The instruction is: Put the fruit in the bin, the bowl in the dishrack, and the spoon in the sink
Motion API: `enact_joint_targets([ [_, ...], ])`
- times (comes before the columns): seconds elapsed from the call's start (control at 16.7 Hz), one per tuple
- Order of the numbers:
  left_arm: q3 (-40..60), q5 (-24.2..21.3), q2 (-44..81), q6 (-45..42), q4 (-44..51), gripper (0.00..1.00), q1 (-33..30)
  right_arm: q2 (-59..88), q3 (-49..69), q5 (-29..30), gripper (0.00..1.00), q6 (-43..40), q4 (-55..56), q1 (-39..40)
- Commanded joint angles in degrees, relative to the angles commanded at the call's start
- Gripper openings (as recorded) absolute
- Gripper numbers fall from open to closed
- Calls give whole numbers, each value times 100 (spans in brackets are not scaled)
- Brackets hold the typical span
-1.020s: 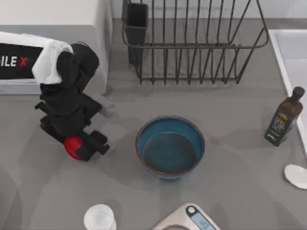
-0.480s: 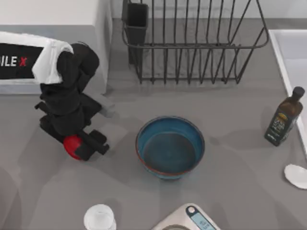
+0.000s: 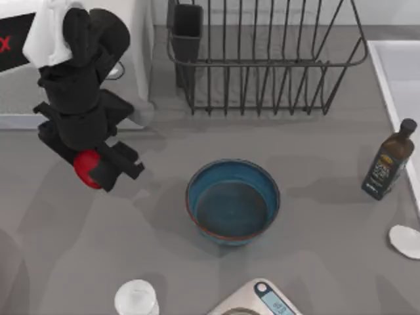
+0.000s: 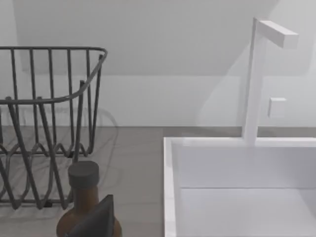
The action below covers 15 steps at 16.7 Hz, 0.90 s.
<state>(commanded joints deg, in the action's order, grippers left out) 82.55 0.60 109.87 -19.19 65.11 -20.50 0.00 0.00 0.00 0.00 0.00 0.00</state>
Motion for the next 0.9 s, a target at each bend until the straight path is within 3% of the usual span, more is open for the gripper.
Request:
enact_joint_targets([
  [0.54,231,-13,-175,69,362,0,-10,0,0,0,100,0,0,0],
  [0.72,-61,-82,-253,621,202,0,-15,0,0,0,100,0,0,0],
  [0.9,-543,-170,-444,1700,20,0,138,0,0,0,100,0,0,0],
])
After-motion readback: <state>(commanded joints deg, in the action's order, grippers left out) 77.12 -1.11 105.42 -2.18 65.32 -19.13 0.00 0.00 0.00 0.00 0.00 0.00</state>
